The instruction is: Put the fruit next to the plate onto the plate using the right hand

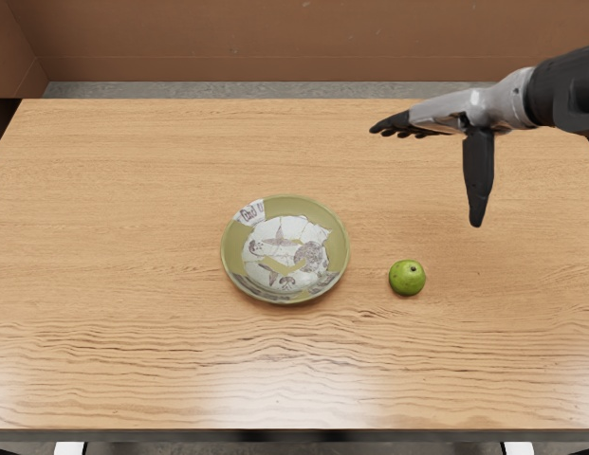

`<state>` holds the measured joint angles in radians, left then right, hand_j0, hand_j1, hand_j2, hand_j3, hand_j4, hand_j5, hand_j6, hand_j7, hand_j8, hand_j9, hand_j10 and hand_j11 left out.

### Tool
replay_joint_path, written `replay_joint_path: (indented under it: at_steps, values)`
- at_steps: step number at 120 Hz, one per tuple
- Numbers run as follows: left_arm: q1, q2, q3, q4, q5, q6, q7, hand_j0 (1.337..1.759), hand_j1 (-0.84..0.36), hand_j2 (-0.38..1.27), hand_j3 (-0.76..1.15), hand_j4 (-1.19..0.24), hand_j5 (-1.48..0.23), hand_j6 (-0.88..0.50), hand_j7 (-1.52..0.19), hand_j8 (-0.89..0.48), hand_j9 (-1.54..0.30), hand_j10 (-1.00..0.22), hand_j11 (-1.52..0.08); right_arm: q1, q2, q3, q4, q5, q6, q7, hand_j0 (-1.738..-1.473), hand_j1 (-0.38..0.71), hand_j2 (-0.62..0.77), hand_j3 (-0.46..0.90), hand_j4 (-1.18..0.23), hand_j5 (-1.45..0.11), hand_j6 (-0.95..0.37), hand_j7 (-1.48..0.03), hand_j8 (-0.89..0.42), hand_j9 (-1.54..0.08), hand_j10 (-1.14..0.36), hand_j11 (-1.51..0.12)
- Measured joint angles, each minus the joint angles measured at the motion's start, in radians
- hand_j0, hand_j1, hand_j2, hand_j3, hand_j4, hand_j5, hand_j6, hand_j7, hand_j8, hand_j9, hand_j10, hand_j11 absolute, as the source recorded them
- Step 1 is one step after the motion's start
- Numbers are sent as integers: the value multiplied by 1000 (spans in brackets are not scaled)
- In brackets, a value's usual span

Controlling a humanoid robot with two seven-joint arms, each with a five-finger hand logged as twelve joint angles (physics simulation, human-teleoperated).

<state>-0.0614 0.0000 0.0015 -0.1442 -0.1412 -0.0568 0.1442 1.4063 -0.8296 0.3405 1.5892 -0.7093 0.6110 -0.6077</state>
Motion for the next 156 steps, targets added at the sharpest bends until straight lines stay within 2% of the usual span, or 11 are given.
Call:
replay_joint_path:
  at_steps: [23, 53, 73, 99, 130, 156]
  values:
    - [0, 0, 0, 0, 0, 0, 0, 1658, 325, 4, 0, -20, -26, -20, -26, -20, -26, -20, -26, -135, 103, 7, 42, -258, 0, -3, -1658, -349, 0, 0, -3, 0, -4, 0, -3, 0, -2, 0]
    - [0, 0, 0, 0, 0, 0, 0, 1658, 325, 4, 0, -20, -26, -20, -26, -20, -26, -20, -26, -248, 139, 4, 83, -339, -1, -3, -1658, -349, 0, 0, -3, 0, -4, 0, -3, 0, -2, 0]
    - [0, 0, 0, 0, 0, 0, 0, 1658, 325, 4, 0, -20, -26, -20, -26, -20, -26, -20, -26, -317, 188, 4, 87, -452, -42, -3, -1658, -349, 0, 0, -2, 0, -4, 0, -3, 0, -2, 0]
    - [0, 0, 0, 0, 0, 0, 0, 1658, 325, 4, 0, -20, -26, -20, -26, -20, -26, -20, -26, -369, 179, 10, 114, -518, -111, -3, -1658, -347, 0, 0, -4, -3, -5, -2, -4, -2, -3, -2]
    - [0, 0, 0, 0, 0, 0, 0, 1658, 326, 4, 0, -20, -26, -20, -26, -20, -26, -20, -26, -389, 142, 14, 148, -531, -137, -3, -1658, -233, -19, 0, -100, -127, -101, -127, -100, -127, -99, -127]
    - [0, 0, 0, 0, 0, 0, 0, 1658, 325, 4, 0, -20, -26, -20, -26, -20, -26, -20, -26, -435, 134, 14, 153, -576, -192, -3, -1658, -187, -26, 0, -139, -178, -141, -177, -140, -177, -139, -177]
